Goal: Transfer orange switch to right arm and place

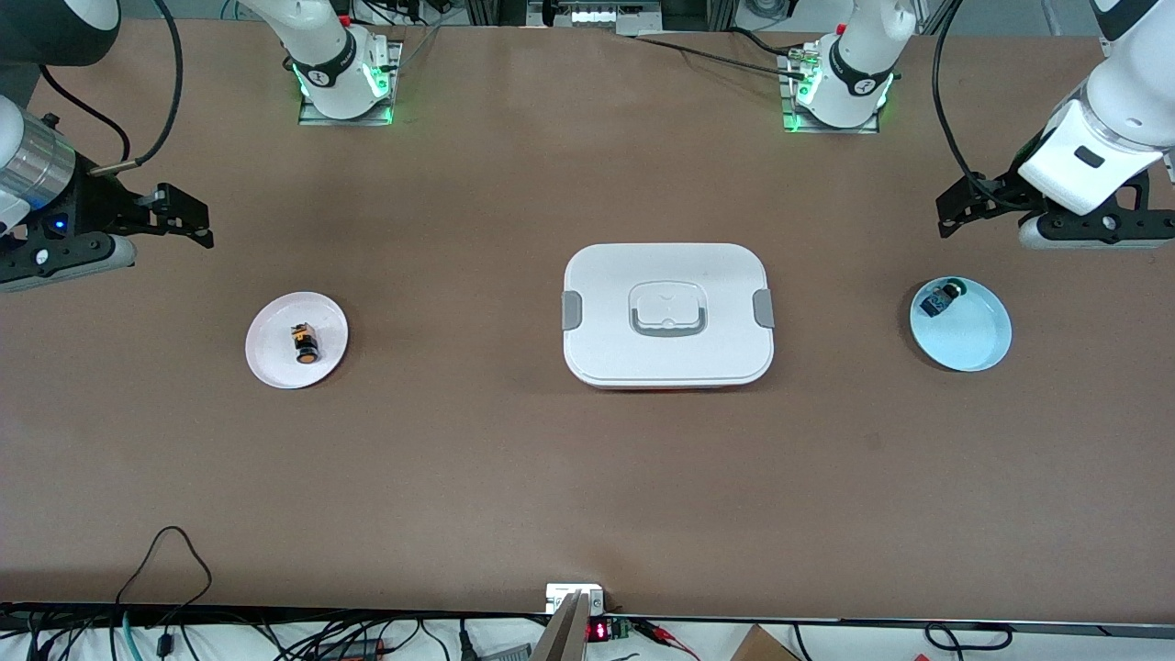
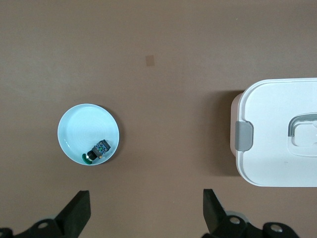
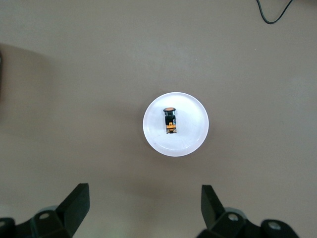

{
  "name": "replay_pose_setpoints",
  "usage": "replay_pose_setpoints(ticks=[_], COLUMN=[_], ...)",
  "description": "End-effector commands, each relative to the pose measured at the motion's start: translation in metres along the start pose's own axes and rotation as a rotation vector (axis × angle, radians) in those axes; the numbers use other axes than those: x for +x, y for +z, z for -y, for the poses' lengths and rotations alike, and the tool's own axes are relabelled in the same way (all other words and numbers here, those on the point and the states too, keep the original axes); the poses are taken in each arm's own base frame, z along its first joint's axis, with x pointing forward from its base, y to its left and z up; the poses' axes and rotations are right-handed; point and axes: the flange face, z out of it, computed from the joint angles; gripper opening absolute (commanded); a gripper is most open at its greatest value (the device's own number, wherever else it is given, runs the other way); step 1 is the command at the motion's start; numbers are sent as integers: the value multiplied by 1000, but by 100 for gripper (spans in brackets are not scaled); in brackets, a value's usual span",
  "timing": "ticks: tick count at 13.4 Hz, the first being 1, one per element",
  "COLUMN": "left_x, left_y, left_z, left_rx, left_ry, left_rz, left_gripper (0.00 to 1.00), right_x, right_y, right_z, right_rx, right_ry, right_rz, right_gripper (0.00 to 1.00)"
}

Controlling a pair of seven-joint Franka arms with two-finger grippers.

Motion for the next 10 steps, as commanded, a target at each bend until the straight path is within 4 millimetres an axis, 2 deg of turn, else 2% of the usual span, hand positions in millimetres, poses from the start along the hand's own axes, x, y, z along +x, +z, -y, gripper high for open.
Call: replay_pose_setpoints(ticks=[1,10], left_x=[5,5], left_y=[-7,-6], left_z=[-5,-10], left_rx=[4,4], left_ry=[-6,3], left_rz=[-4,-3], left_gripper=[100,100], right_x=[-1,0], right_y=[-5,-4], right_z=[1,2], right_rx=[-15,-8], right_ry=[7,3], right_rz=[1,2], right_gripper=[100,100])
